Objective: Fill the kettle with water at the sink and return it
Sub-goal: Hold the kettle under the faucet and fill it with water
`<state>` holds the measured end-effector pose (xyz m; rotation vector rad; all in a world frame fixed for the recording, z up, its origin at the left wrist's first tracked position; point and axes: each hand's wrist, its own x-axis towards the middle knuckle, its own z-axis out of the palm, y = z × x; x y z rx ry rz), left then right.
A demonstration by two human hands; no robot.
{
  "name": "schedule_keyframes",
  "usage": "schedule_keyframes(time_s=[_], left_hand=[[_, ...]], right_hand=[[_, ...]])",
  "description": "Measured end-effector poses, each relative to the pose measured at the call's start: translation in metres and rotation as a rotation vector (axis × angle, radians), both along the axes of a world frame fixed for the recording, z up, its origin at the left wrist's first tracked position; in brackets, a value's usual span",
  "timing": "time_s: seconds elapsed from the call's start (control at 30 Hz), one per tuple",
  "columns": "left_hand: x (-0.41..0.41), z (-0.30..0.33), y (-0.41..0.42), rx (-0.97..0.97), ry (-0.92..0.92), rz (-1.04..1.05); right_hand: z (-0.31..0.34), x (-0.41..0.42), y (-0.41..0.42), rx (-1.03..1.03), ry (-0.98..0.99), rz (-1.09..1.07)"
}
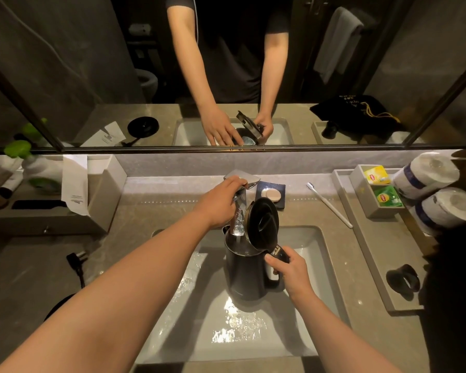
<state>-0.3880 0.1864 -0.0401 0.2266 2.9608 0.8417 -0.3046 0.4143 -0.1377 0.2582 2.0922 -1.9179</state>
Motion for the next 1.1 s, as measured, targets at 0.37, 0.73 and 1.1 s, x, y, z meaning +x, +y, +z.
schedule_keyframes(time_s=[0.37,0.73,1.1], left_hand=[[-0.001,0.004,-0.001,-0.035,-0.061,0.010],[0.001,0.010,0.003,0.023,-0.059,0.041],[0.007,0.017,0.003,0.037,-0.100,0.026]], right_hand=[[0.005,0.001,-0.002,-0.004,0.023,-0.012],[0.004,0.003,0.000,0.012,0.022,-0.009],[0.004,0.004,-0.001,0.001,0.031,-0.010]])
